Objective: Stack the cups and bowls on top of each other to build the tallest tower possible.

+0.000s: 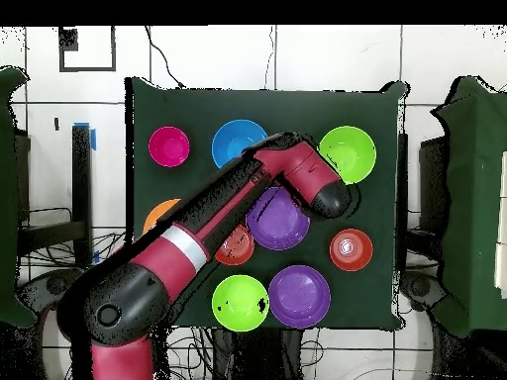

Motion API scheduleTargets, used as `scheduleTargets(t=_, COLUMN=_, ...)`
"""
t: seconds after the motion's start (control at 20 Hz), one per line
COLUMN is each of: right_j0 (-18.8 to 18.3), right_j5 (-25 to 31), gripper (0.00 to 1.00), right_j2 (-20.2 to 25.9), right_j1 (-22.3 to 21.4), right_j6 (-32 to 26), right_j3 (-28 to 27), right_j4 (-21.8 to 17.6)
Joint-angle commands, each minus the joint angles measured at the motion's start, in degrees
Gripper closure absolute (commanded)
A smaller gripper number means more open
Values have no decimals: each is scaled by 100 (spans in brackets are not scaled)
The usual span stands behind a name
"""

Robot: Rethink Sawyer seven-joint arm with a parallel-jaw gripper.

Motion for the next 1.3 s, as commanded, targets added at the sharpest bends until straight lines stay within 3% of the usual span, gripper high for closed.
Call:
scheduleTargets(t=0.05, right_j0=-128, right_j5=-277, gripper=0, right_j2=657, right_j1=-77, right_j6=331, right_j3=363, right_j4=-43)
scheduleTargets(t=0.55, right_j0=-459, right_j5=67, gripper=0, right_j2=326, right_j1=-152, right_j6=492, right_j3=-108, right_j4=-84)
scheduleTargets(t=0.75, right_j0=-587, right_j5=-93, gripper=0, right_j2=476, right_j1=39, right_j6=455, right_j3=-468, right_j4=-55)
scheduleTargets(t=1.3, right_j0=-636, right_j5=55, gripper=0, right_j2=581, right_j1=240, right_j6=344, right_j3=-794, right_j4=109)
